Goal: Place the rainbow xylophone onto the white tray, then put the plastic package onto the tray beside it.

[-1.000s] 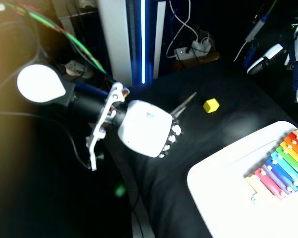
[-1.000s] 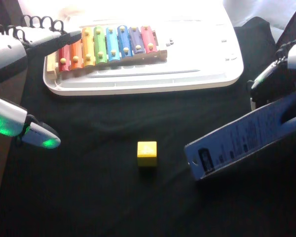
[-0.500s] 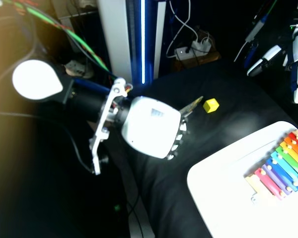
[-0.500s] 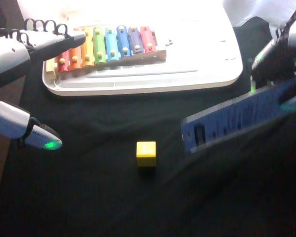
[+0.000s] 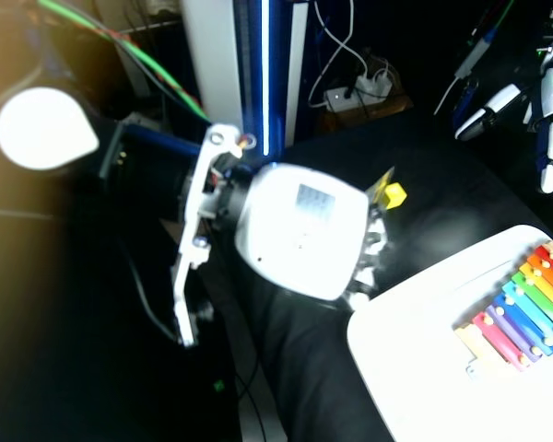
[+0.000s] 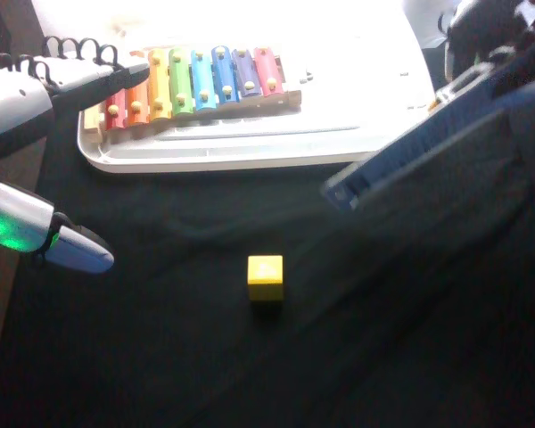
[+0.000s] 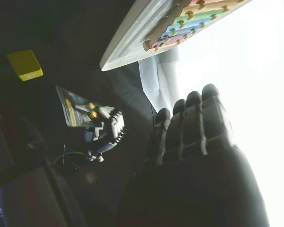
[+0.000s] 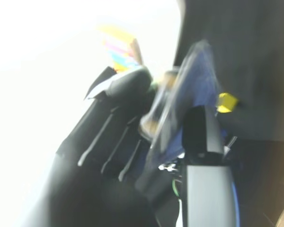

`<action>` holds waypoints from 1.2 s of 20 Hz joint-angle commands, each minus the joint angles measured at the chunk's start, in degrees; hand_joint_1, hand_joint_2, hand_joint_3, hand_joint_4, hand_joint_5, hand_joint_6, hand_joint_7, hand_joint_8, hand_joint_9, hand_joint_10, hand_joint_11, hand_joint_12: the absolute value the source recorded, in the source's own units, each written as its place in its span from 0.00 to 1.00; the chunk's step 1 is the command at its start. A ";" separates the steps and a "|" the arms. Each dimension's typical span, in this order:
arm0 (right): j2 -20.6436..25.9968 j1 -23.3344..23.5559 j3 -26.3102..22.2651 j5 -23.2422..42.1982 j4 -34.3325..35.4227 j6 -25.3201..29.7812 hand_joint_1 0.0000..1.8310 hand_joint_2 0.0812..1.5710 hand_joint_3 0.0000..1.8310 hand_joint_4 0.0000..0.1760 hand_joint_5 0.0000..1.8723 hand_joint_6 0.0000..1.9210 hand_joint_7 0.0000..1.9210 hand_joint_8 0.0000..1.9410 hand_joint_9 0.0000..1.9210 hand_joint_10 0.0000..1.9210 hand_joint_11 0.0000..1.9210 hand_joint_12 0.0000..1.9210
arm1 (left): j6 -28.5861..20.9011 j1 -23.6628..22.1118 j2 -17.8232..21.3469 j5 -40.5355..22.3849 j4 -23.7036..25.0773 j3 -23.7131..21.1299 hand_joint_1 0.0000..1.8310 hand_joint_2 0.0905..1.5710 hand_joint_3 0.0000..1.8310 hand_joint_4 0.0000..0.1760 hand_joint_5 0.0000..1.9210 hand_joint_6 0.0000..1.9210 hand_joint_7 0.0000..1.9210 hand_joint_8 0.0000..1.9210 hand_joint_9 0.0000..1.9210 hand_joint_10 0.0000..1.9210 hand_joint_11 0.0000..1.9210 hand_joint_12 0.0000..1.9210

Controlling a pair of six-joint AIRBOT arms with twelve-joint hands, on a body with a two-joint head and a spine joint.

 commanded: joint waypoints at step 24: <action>-14.47 9.91 14.17 -2.08 8.48 -0.49 0.66 0.72 0.00 0.00 0.50 0.52 0.45 0.63 0.27 0.58 0.11 0.94 | 0.08 -0.40 -0.24 -8.78 -1.42 0.07 0.46 0.34 0.00 0.00 0.00 0.00 0.00 0.00 0.00 0.00 0.00 0.00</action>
